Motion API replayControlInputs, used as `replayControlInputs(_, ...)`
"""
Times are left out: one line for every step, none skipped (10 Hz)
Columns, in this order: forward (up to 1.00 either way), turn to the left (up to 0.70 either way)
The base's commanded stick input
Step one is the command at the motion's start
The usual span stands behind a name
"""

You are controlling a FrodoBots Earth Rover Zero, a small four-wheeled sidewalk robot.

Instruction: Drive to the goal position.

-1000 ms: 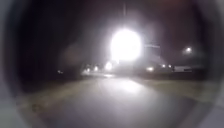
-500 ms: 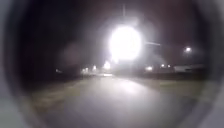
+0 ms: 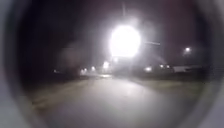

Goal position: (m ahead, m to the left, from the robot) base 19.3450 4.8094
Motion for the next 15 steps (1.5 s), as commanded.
replayControlInputs(1.00,0.00)
replayControlInputs(1.00,0.00)
replayControlInputs(1.00,0.00)
replayControlInputs(1.00,0.00)
replayControlInputs(1.00,0.00)
replayControlInputs(1.00,0.00)
replayControlInputs(1.00,0.00)
replayControlInputs(1.00,0.00)
replayControlInputs(1.00,0.00)
replayControlInputs(1.00,0.00)
replayControlInputs(1.00,0.00)
replayControlInputs(1.00,0.00)
replayControlInputs(0.36,0.00)
replayControlInputs(0.10,0.00)
replayControlInputs(0.11,0.00)
